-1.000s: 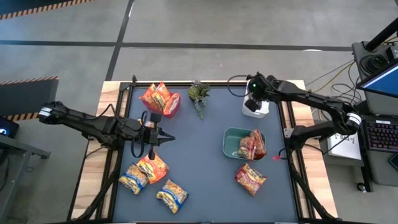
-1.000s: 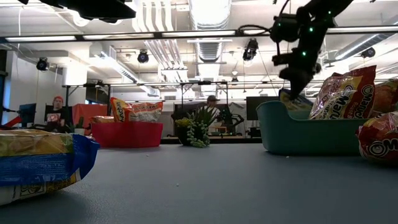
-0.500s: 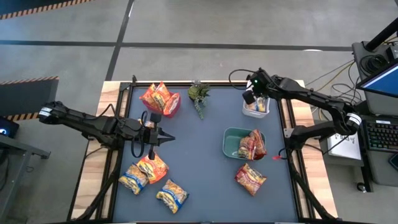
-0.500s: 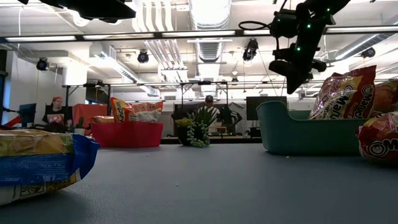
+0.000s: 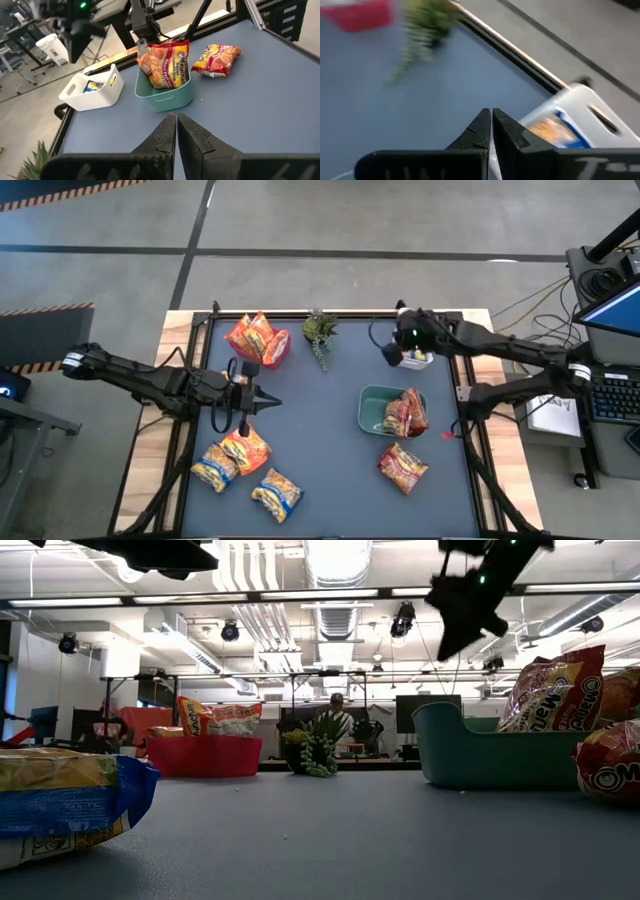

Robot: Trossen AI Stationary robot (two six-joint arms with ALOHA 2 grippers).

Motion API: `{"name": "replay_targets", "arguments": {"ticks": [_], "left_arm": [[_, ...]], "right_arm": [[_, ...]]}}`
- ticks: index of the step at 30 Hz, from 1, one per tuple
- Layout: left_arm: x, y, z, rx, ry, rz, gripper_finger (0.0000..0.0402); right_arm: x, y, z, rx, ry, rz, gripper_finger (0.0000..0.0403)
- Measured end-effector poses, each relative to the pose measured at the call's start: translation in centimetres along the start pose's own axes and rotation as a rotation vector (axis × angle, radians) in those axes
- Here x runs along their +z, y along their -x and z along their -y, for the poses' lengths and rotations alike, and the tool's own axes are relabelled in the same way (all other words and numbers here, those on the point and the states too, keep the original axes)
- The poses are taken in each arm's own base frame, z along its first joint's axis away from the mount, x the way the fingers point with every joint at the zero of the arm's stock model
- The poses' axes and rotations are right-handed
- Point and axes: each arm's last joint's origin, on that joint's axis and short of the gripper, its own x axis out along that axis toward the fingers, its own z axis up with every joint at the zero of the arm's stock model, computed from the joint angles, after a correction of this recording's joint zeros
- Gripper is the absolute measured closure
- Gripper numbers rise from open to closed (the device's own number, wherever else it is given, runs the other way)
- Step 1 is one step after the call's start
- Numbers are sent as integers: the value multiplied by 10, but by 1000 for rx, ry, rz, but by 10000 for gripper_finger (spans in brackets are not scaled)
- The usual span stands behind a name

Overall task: Sort Maruchan noodles
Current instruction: Put the orange noodle pack into the red bin

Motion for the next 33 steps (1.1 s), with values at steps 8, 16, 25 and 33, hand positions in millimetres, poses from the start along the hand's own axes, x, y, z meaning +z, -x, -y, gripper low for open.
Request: {"name": "replay_targets", "arguments": {"ticks": [8, 16, 25, 33], "left_arm": [[0, 0, 0, 1, 196, -1, 402], [-11, -22, 9, 1, 526, -111, 402], [-28, -55, 28, -15, 724, -545, 402], [-21, -60, 58, -112, 844, -1020, 402]], "right_arm": [[-19, 25, -47, 200, 126, 163, 394], [-42, 36, -71, 151, 259, 216, 394], [-54, 32, -76, 166, 302, 208, 394], [-55, 30, -76, 160, 363, 218, 394]]}}
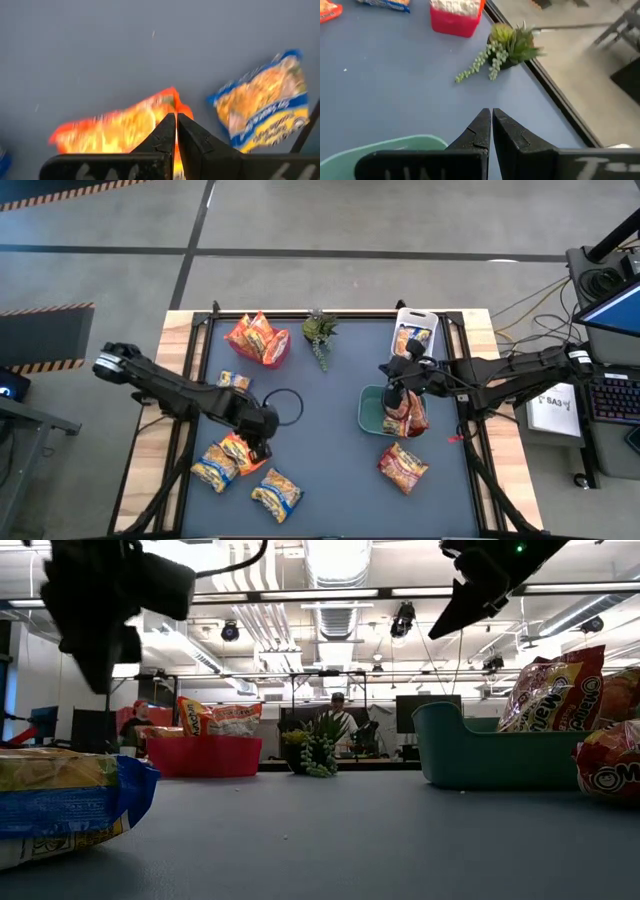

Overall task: Sort Maruchan noodles
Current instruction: Put the orange noodle pack into the red bin

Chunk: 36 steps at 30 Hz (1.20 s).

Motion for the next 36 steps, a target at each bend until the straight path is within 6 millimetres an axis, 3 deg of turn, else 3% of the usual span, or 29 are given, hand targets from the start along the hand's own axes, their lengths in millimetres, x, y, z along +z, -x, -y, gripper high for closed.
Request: {"name": "replay_targets", "arguments": {"ticks": [4, 8, 19, 24, 30, 36], "left_arm": [[0, 3, 20, 57, -15, -61, 400], [-10, 1, 45, 61, -142, -93, 381], [-47, -26, 84, 326, -374, -92, 259], [-52, -40, 89, 360, -374, -108, 229], [-50, -54, 90, 367, -318, -58, 226], [-47, -55, 90, 423, -268, 58, 226]], "right_arm": [[5, 0, -1, 6, 32, 45, 394], [8, 0, -1, 16, 48, 73, 394], [8, 1, -1, 16, 71, 76, 394], [9, 1, -1, 16, 85, 83, 394], [14, 2, -1, 16, 116, 133, 394], [19, 3, -1, 13, 143, 173, 394]]}}
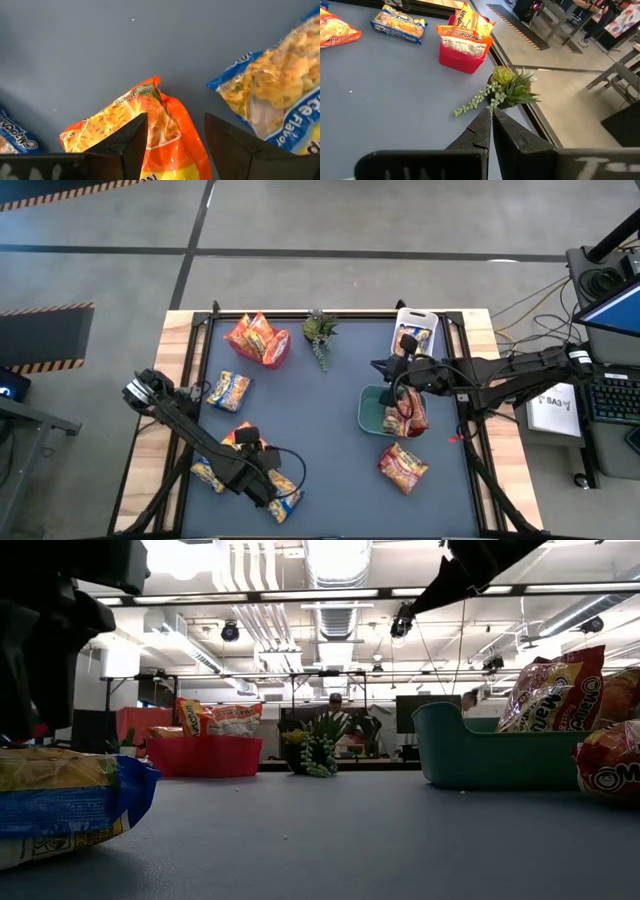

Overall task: Sort Maruchan noodles
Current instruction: Put the orange noodle pack into the red bin

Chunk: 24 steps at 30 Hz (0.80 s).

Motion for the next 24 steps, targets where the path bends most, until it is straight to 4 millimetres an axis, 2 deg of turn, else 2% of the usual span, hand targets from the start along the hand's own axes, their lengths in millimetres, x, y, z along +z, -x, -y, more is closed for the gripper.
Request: {"name": "replay_targets", "arguments": {"ticks": [9, 17, 24], "left_arm": [[-10, 0, 10, -36, 26, 27, 225], [-25, -12, 10, 4, 89, 40, 225], [-29, -20, 9, 11, 92, 53, 225]], "right_arm": [[4, 0, 1, -8, 21, 39, 394], [4, -2, 6, -27, 18, 31, 394], [3, -4, 9, -41, 9, 25, 394]]}}
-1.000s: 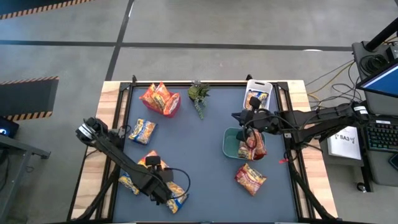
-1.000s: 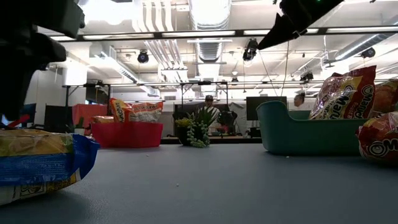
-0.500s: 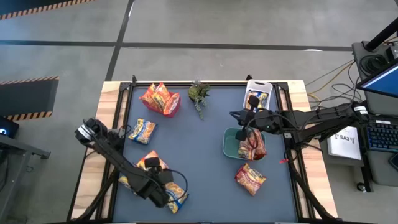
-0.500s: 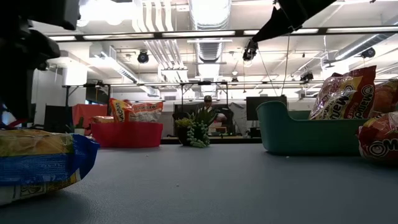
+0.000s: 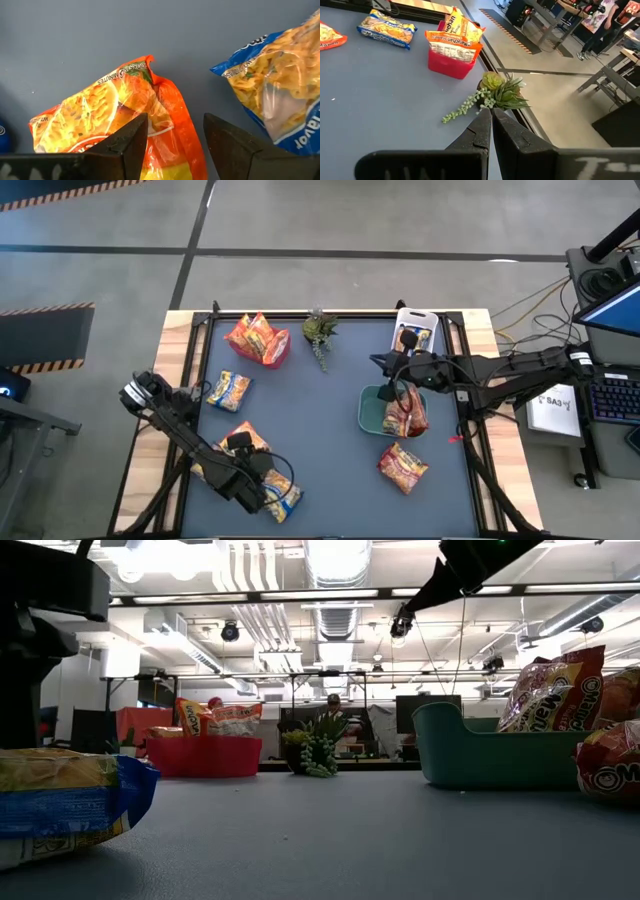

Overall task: Sort Maruchan noodles
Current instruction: Put the orange noodle pack into the red bin

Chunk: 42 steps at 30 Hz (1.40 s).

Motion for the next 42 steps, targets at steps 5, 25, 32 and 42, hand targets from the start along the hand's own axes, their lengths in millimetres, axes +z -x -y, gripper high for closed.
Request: {"name": "replay_targets", "arguments": {"ticks": [5, 25, 32, 42], "left_arm": [[-2, -4, -2, 12, 14, 3, 235], [-5, -9, -3, 21, 21, 25, 383], [10, -11, -12, 177, 43, 301, 395], [34, -8, -32, 243, -18, 330, 401]], "right_arm": [[0, 0, 1, -2, 1, -1, 394], [0, -1, 1, -6, 1, -3, 394], [0, -1, 1, -6, 2, -3, 394], [0, -1, 1, -6, 2, -4, 394]]}}
